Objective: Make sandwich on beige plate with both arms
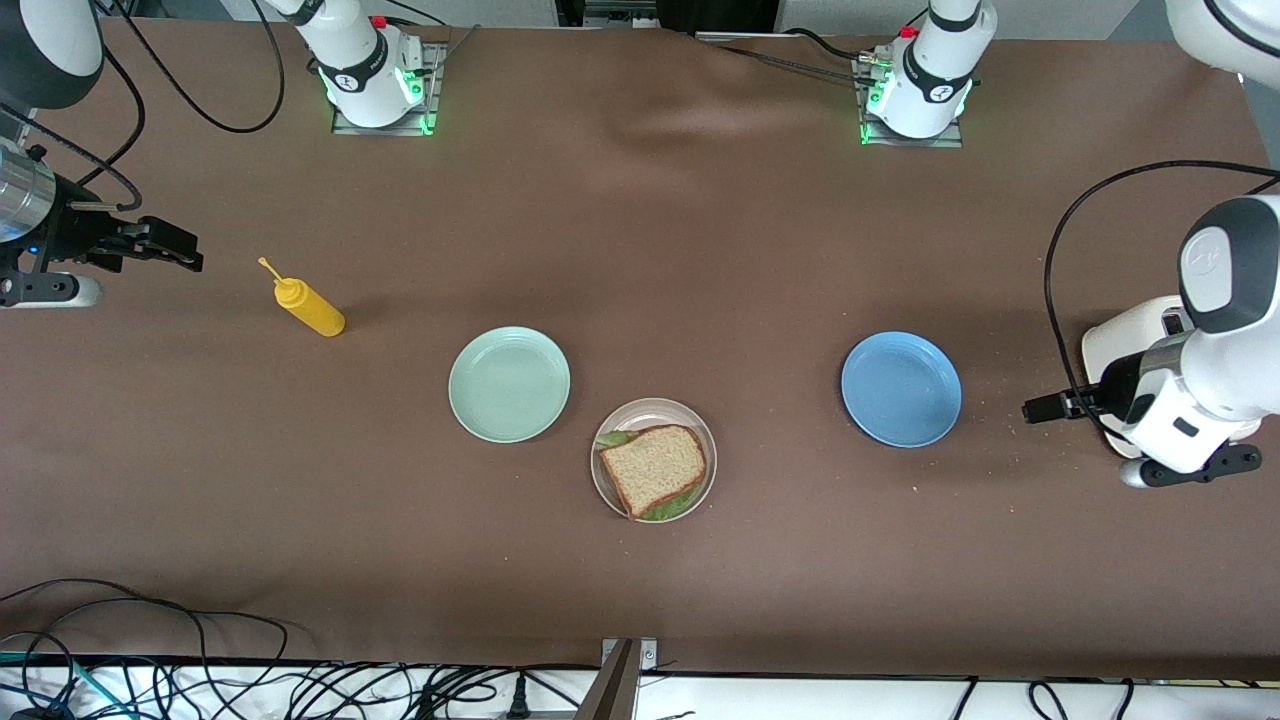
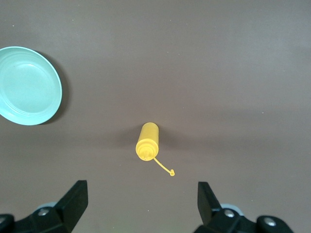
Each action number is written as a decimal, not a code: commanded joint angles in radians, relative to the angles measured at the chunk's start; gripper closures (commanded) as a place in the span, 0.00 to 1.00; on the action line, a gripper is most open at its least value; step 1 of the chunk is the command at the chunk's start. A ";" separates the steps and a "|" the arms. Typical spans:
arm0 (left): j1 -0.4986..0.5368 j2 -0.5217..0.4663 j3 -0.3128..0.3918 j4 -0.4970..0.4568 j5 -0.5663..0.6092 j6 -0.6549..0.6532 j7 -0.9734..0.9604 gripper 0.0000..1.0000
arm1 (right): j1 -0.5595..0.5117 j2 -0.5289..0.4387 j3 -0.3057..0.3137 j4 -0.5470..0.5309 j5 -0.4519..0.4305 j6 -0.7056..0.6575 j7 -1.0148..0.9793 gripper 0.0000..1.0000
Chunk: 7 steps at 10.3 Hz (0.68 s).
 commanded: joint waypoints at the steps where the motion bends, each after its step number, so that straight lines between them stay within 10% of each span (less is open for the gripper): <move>1: 0.009 -0.021 -0.001 0.006 0.020 -0.004 -0.090 0.00 | -0.001 -0.003 0.002 0.013 -0.004 -0.018 0.018 0.00; 7: 0.016 -0.165 -0.012 -0.052 0.015 -0.045 -0.091 0.00 | -0.001 -0.004 0.004 0.016 -0.004 -0.019 0.084 0.00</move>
